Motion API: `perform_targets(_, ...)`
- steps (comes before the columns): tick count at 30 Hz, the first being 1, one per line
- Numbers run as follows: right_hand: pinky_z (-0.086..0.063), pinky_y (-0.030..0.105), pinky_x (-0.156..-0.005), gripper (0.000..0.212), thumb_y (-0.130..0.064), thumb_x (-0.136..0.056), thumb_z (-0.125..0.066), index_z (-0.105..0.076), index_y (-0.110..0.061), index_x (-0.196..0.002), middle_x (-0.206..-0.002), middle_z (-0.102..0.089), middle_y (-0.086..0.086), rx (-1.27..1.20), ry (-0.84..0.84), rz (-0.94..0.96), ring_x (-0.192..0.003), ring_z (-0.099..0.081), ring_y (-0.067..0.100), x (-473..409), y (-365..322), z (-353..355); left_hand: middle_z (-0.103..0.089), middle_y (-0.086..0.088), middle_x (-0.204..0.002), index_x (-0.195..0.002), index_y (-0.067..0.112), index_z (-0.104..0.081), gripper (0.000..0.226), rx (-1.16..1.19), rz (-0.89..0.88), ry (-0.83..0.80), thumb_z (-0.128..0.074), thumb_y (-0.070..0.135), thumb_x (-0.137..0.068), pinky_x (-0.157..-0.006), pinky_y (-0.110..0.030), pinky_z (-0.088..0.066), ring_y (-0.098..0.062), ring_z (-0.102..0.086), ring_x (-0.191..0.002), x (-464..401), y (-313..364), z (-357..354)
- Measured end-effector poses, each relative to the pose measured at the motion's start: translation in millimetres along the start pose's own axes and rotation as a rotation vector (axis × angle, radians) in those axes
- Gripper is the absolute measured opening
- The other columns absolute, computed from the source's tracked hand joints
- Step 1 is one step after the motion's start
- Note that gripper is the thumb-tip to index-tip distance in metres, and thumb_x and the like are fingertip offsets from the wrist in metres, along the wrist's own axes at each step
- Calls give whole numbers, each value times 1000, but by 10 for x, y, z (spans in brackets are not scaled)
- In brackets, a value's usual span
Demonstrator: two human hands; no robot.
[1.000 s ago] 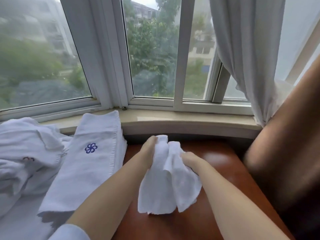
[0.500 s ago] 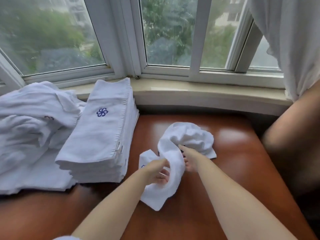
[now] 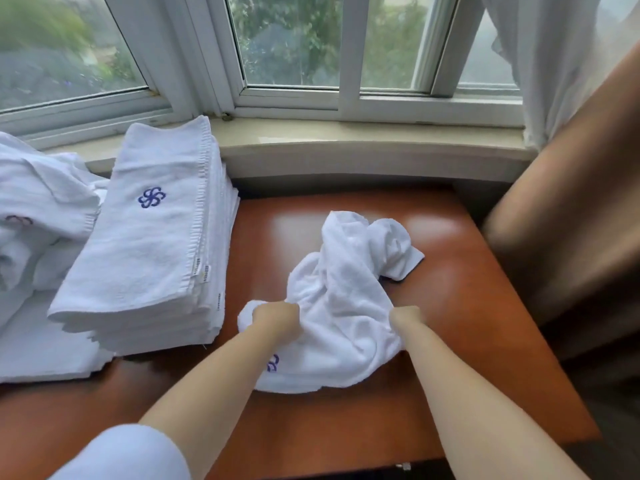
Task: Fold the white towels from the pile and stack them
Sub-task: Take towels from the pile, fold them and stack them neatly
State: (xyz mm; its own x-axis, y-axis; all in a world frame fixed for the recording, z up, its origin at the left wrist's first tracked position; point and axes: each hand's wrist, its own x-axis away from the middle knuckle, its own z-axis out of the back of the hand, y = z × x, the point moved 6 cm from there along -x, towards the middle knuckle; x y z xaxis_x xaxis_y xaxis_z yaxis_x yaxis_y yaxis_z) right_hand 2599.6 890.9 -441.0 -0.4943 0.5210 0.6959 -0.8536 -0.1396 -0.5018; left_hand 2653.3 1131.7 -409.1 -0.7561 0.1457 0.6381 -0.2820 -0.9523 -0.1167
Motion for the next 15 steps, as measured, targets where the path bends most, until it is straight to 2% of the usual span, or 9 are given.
perform_targets(2, -44, 28, -64, 28, -8, -84, -50, -57, -3, -111, -88, -57, 8, 110, -85, 104, -75, -55, 22, -8, -10, -53, -60, -4, -77, -77, 11, -61, 34, 340, 28, -157, -35, 30, -89, -62, -24, -40, -18, -52, -60, -19, 63, 20)
perform_targets(4, -45, 30, -66, 25, -9, -82, -58, -59, -7, -107, -94, -59, 7, -27, -160, 227, -81, -55, 20, 25, -136, -127, -55, -5, -70, -65, 12, -59, 38, 654, 68, -130, -36, 31, -88, -51, -19, -36, -17, -46, -52, -33, 65, 129)
perform_targets(5, -48, 32, -70, 22, -10, -82, -63, -62, -6, -103, -96, -61, 8, -98, -217, 270, -83, -57, 20, 64, -198, -186, -57, -5, -75, -68, 15, -59, 33, 724, 72, -4, -39, 31, -89, -50, -20, -37, -16, -51, -57, -53, 35, 199)
perform_targets(7, -50, 32, -70, 7, -11, -81, -67, -65, -7, -85, -84, -64, 8, -114, -334, 309, -76, -60, 19, 154, -284, -326, -60, -9, -101, -96, 12, -61, 19, 781, 138, 240, -49, 25, -88, -62, -27, -45, -23, -61, -84, -74, -55, 232)
perform_targets(9, -49, 27, -66, 6, -12, -83, -64, -62, -11, -78, -78, -60, 6, -128, -353, 338, -71, -59, 18, 181, -355, -391, -52, -14, -120, -124, 6, -46, 44, 1010, 245, 171, -60, 19, -84, -71, -33, -53, -29, -61, -91, -89, -91, 80)
perform_targets(10, -49, 29, -71, 4, -13, -86, -61, -62, -9, -86, -85, -61, 7, -178, -326, 352, -78, -60, 20, 171, -397, -384, -51, -14, -118, -126, 5, -41, 51, 1157, 278, 73, -64, 17, -82, -61, -31, -54, -27, -61, -78, -97, -75, -9)
perform_targets(12, -44, 31, -76, 14, -14, -91, -53, -57, -6, -102, -96, -57, 9, -288, -237, 371, -87, -55, 22, 113, -450, -304, -55, -12, -91, -111, 3, -47, 39, 1298, 322, -75, -69, 16, -81, -38, -17, -38, -16, -50, -45, -112, -48, -101)
perform_targets(14, -41, 29, -76, 14, -15, -95, -48, -53, -8, -107, -99, -54, 6, -336, -150, 393, -89, -52, 20, 88, -484, -174, -48, -5, -59, -80, 6, -51, 21, 1326, 344, -143, -70, 15, -80, -38, -15, -26, -14, -37, -34, -107, -19, -117)
perform_targets(15, -41, 29, -78, 14, -16, -96, -46, -51, -10, -108, -100, -54, 5, -351, -114, 399, -90, -52, 19, 77, -494, -100, -47, -4, -52, -71, 7, -50, 22, 1365, 339, -159, -70, 14, -77, -42, -17, -31, -17, -40, -37, -84, 2, -96)
